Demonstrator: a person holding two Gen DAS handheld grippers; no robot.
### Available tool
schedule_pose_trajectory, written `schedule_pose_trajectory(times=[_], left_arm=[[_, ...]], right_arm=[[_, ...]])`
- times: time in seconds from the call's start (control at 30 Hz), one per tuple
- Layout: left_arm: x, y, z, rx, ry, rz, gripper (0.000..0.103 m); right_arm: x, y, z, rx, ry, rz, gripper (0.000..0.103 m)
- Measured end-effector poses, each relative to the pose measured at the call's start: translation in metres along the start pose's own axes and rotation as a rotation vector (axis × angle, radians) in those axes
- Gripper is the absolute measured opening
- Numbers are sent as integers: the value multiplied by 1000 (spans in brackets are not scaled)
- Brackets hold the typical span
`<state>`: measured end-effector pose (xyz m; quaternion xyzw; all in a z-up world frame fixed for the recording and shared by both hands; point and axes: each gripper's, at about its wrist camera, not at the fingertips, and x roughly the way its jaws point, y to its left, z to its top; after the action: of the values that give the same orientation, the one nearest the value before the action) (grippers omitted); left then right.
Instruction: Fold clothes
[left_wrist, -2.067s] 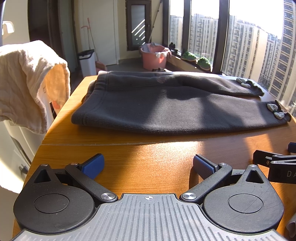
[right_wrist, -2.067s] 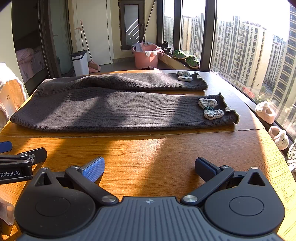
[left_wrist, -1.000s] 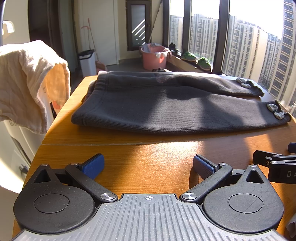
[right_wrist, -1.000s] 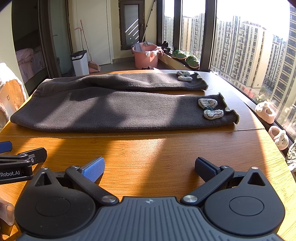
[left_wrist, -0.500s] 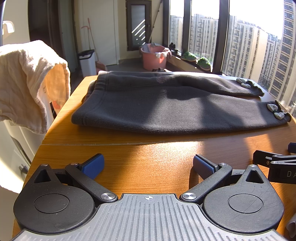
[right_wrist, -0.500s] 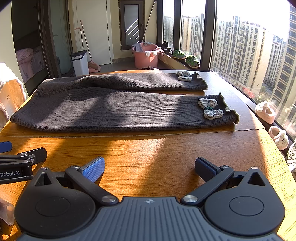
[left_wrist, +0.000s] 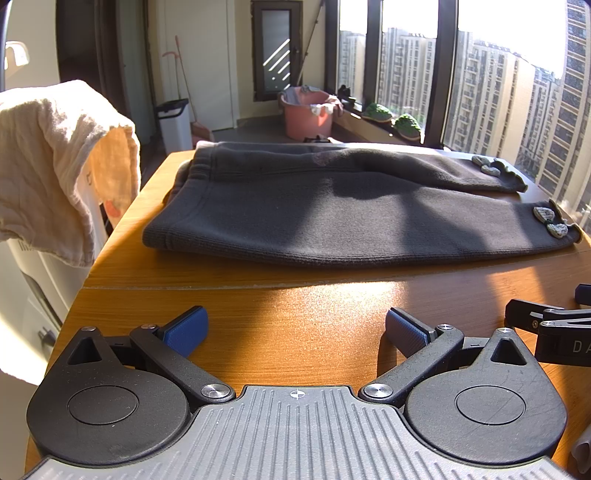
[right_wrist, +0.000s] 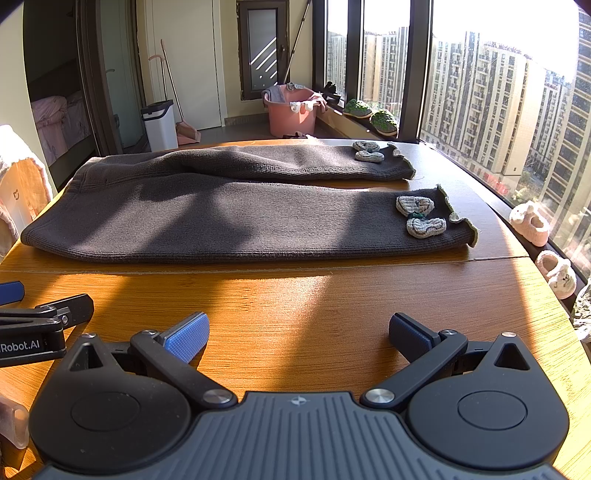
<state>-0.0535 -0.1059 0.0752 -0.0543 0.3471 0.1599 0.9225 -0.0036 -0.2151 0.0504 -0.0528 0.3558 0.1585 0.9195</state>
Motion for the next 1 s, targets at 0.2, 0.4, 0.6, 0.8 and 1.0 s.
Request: schedule_pose_trajectory(times=[0.2, 0.4, 0.6, 0.8, 1.0], left_arm=[[0, 0, 0, 0, 0, 0, 103], [0, 0, 1, 5, 8, -1, 103], [-4, 3, 2, 46, 2, -118, 103], [-1, 12, 40, 50, -73, -230, 103], [39, 13, 65, 76, -5, -184, 69]], right_arm=[[0, 0, 0, 1, 0, -1, 103], [1, 3, 2, -21, 4, 20, 103], [2, -6, 10, -53, -24, 250, 103], [20, -27, 56, -35, -110, 249, 103], [58, -47, 71, -21, -8, 213, 74]])
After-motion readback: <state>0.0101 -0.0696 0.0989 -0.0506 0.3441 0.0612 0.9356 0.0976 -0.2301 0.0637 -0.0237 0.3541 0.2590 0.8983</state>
